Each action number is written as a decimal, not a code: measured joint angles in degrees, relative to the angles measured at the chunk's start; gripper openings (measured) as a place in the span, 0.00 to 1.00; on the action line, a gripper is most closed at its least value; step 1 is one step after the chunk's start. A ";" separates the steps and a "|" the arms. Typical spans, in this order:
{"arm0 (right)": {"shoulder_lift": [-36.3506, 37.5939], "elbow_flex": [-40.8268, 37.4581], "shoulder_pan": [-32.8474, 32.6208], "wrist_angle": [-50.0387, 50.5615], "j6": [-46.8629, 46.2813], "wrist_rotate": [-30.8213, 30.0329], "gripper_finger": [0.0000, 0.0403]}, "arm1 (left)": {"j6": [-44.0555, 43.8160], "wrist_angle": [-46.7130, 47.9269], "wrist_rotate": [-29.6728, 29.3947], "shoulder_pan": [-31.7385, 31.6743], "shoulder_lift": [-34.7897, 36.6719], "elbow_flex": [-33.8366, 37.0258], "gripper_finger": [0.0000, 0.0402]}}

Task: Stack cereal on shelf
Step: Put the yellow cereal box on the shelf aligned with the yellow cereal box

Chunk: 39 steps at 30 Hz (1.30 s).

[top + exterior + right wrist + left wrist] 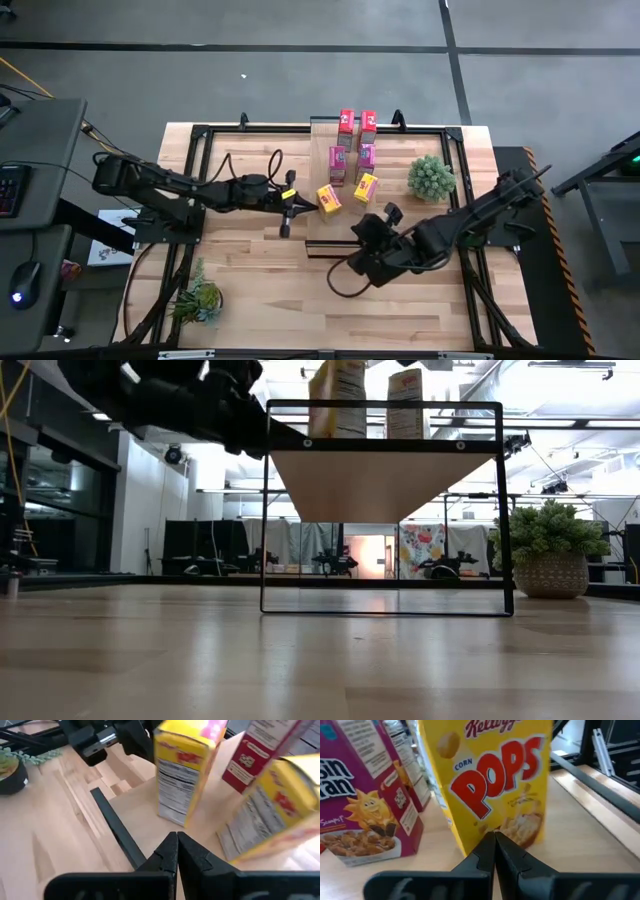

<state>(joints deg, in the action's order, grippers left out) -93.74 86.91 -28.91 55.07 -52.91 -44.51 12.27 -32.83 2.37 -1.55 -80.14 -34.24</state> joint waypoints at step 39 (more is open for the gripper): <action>-0.34 -1.55 2.14 -8.17 6.89 8.88 0.00 | -1.11 10.07 -0.02 -2.57 3.34 -3.74 0.00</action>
<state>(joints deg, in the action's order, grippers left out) -94.08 85.37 -26.77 46.90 -46.03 -35.63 11.16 -22.76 2.35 -4.12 -76.80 -37.98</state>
